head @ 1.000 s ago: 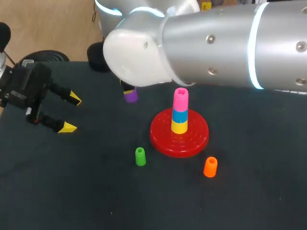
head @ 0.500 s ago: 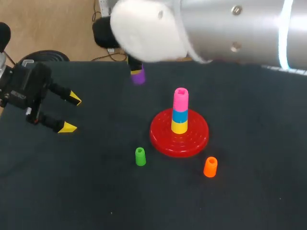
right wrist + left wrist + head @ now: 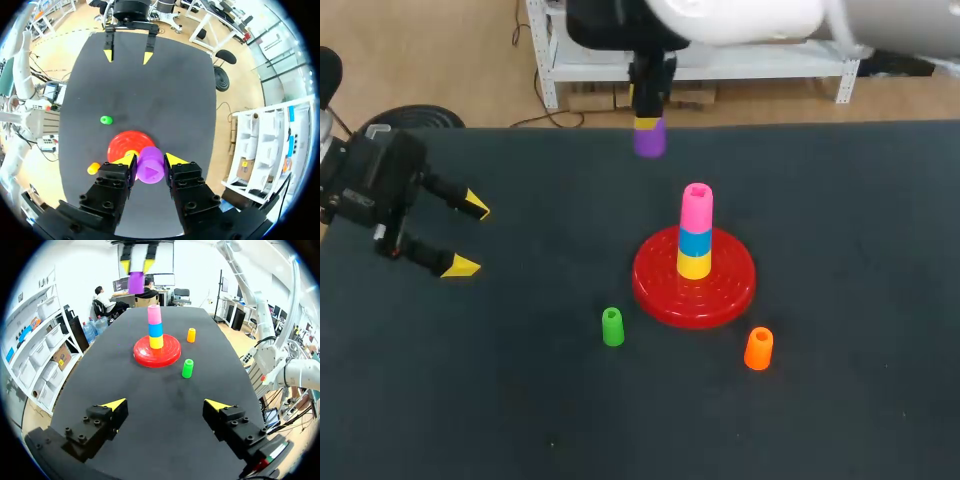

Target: Pick up and stack the cylinders on the red base in this order: pink,purple,orange,green

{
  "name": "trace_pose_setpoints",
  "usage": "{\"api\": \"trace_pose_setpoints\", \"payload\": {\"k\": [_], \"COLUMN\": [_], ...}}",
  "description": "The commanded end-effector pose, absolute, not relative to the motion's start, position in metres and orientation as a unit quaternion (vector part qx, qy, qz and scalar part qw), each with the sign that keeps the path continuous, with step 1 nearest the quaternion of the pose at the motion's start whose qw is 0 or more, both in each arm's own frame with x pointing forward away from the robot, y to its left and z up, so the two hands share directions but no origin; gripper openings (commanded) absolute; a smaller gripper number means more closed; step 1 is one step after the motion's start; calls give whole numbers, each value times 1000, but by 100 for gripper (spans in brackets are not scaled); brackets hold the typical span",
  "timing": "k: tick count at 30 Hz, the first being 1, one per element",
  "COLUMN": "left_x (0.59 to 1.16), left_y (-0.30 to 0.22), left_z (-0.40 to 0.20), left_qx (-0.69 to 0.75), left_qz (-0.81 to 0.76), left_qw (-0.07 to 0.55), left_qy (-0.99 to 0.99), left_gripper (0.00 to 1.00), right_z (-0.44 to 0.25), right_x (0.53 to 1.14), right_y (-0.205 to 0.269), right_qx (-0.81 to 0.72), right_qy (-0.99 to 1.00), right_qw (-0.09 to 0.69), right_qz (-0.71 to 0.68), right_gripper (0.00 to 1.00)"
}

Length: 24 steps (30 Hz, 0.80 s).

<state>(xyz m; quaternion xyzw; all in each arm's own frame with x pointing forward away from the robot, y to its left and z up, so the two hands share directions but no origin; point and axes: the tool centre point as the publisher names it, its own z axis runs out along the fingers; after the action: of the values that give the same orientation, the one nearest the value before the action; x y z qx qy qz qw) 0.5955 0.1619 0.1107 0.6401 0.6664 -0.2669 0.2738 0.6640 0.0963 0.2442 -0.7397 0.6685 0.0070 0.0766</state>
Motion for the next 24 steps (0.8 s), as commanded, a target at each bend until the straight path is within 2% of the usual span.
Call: {"api": "trace_pose_setpoints", "payload": {"k": [1,7,24], "left_x": [596,596,596], "left_y": [162,162,162], "left_z": [110,110,110], "left_qx": [640,640,640], "left_qz": [-267,-267,-267], "left_qw": [275,275,275], "left_qy": [666,666,666], "left_gripper": [100,100,100], "right_z": [249,243,217], "right_x": [643,630,622], "right_y": [82,79,49], "right_qx": [-733,-733,-703], "right_qy": [676,678,708], "right_qw": [78,47,27], "right_qz": [-1,14,68], "right_gripper": [0,0,0]}}
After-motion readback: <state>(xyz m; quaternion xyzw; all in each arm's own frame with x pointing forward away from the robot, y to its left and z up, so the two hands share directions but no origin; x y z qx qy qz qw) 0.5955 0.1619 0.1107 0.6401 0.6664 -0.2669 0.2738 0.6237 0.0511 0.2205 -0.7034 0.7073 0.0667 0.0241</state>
